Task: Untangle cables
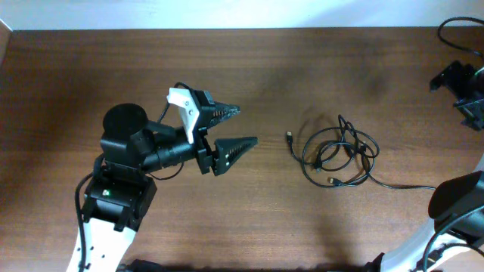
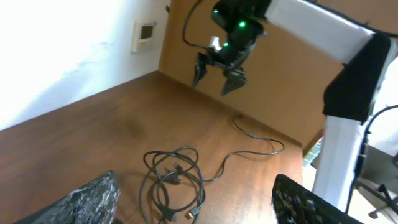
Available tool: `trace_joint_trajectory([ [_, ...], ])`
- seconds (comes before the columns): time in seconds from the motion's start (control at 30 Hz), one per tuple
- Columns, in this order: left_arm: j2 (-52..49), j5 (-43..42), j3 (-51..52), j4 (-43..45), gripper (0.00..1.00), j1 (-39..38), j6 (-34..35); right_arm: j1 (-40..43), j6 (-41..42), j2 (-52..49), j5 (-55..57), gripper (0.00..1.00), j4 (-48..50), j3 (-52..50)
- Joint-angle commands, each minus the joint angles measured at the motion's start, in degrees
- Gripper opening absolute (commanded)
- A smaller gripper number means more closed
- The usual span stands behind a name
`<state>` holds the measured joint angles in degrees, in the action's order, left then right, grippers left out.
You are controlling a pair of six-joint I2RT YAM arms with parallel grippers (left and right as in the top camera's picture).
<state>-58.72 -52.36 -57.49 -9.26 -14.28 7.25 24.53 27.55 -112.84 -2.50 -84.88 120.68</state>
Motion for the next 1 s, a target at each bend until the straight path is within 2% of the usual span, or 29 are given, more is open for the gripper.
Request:
trace_joint_trajectory([
  [0.0,0.17,1.86,-0.39,0.04,0.79,0.20,-0.90,-0.15,1.92,11.52,7.56,0.96,-2.03,0.09],
  [0.17,0.17,1.60,-0.39,-0.72,0.78,0.20,-0.87,-0.09,8.20,31.08,8.83,0.99,-8.83,0.07],
  [0.3,0.20,0.68,-0.39,-0.72,0.79,0.20,-0.87,-0.09,8.44,35.43,9.90,1.00,-12.44,-1.29],
  [0.4,0.20,-1.90,-0.39,-0.81,0.75,0.20,-0.44,-0.09,12.59,39.54,12.33,1.00,-10.75,-14.14],
  [0.57,0.20,-1.86,-0.39,-2.32,0.77,0.20,-0.46,-0.09,13.35,58.84,12.31,0.99,6.34,-48.70],
  [0.63,0.20,-1.88,-0.39,-2.91,0.78,0.20,-0.44,-0.09,22.69,60.72,12.22,0.99,14.80,-62.49],
  [0.7,0.20,-1.88,-0.39,-4.37,0.80,0.20,-0.44,-0.09,29.51,58.38,8.59,0.99,30.45,-75.43],
  [0.77,0.20,-1.88,-0.39,-4.57,0.82,0.20,-0.44,-0.09,44.89,51.67,6.71,0.99,46.23,-84.96],
  [0.8,0.20,-1.86,-0.39,-4.94,0.82,0.20,-0.17,-0.09,46.42,48.24,4.76,0.99,53.75,-86.97],
  [0.83,0.20,-1.86,-0.39,-4.94,0.82,0.20,0.33,-0.09,46.42,46.36,3.87,0.99,57.27,-87.49],
  [0.87,0.20,-1.86,-0.39,-4.94,0.82,0.20,0.61,-0.11,46.45,40.06,2.45,1.00,63.39,-87.58],
  [0.9,0.20,-1.84,-0.39,-4.94,0.82,0.20,2.19,-0.11,46.45,35.89,0.66,0.92,66.05,-87.58],
  [0.97,0.20,-1.81,-0.39,-4.92,0.82,0.20,2.56,-0.15,46.45,30.36,-1.99,0.90,70.86,-87.58],
])
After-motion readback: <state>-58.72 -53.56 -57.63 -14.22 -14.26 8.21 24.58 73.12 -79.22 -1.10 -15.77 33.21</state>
